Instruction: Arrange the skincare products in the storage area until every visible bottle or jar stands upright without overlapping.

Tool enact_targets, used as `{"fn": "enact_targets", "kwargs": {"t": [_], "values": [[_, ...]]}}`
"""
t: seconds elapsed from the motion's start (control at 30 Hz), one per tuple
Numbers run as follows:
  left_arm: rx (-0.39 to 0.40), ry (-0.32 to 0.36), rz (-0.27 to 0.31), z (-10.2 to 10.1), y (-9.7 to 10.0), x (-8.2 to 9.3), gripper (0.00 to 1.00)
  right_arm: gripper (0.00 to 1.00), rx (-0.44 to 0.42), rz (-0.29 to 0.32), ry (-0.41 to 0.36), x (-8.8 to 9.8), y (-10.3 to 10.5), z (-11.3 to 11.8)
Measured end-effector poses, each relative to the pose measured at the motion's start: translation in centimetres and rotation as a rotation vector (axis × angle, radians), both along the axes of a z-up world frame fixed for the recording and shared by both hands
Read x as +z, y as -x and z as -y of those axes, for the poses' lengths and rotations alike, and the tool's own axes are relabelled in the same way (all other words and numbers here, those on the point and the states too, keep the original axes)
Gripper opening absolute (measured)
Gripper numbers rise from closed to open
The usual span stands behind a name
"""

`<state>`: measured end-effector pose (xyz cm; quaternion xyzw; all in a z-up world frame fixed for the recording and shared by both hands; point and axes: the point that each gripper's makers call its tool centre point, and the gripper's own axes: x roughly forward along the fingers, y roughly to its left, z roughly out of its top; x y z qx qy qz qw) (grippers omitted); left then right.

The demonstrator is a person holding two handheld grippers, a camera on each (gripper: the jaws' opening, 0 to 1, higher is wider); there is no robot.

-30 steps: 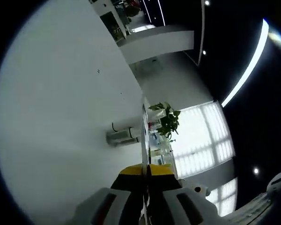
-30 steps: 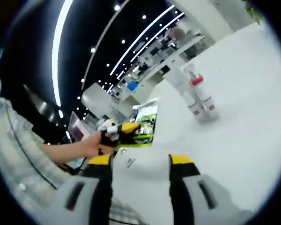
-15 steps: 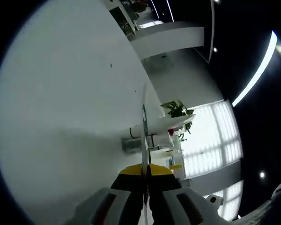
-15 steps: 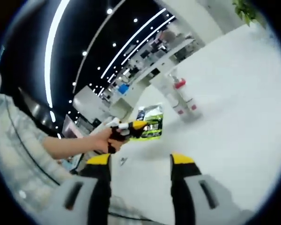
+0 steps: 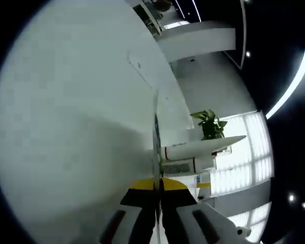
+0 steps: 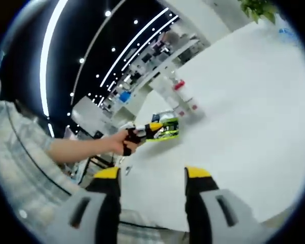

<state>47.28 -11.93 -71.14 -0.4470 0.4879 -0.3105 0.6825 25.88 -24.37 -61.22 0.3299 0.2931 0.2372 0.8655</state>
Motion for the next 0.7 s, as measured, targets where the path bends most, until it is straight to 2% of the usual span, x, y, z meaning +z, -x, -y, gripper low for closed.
{"fn": "enact_targets", "kwargs": {"t": [0.2,0.33,0.6,0.7], "values": [[0.017,-0.023,-0.018,0.7,-0.5,-0.5,0.02,0.48,-0.023,-0.003,-0.003,-0.1,0.3,0.6],[-0.012,-0.074,-0.02,1.1,-0.3,-1.1,0.02,0.48,-0.024,-0.015,0.002,-0.4,0.8,0.8],[0.03,-0.101,-0.034,0.8,-1.2,-1.7,0.03,0.48,-0.052,-0.027,-0.007,-0.7,1.1,1.2],[0.021,-0.164,-0.023,0.3,-1.2,-2.5,0.08,0.48,-0.041,-0.024,-0.001,-0.7,1.0,0.8]]}}
